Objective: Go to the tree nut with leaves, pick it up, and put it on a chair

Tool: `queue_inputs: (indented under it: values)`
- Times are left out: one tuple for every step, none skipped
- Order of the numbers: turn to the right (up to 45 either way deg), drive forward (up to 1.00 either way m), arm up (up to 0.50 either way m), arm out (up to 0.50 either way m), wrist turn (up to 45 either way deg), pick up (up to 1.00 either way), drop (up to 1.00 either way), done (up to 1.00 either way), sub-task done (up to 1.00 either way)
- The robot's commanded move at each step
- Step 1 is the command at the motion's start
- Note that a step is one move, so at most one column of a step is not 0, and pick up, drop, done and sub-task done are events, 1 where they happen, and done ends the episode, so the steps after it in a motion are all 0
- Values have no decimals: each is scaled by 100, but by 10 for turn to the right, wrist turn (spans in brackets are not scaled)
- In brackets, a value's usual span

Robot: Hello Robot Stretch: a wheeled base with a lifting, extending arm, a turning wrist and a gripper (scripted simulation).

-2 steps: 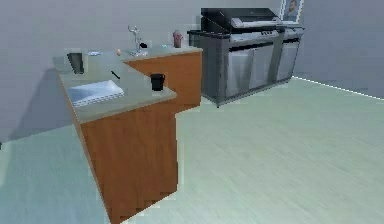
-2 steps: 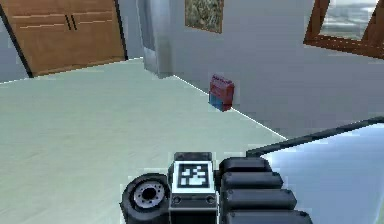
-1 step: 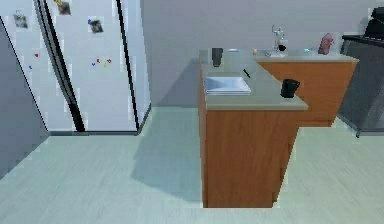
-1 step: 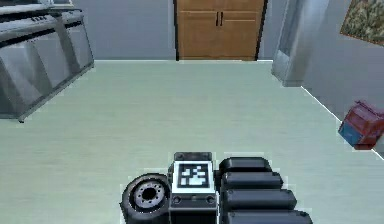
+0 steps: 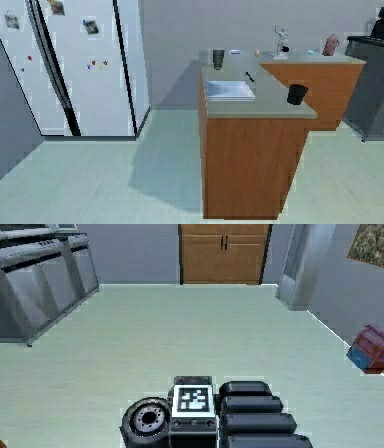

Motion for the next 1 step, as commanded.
queue_inputs:
  values:
    - [0,0,0,0,0,0,0,100,0]
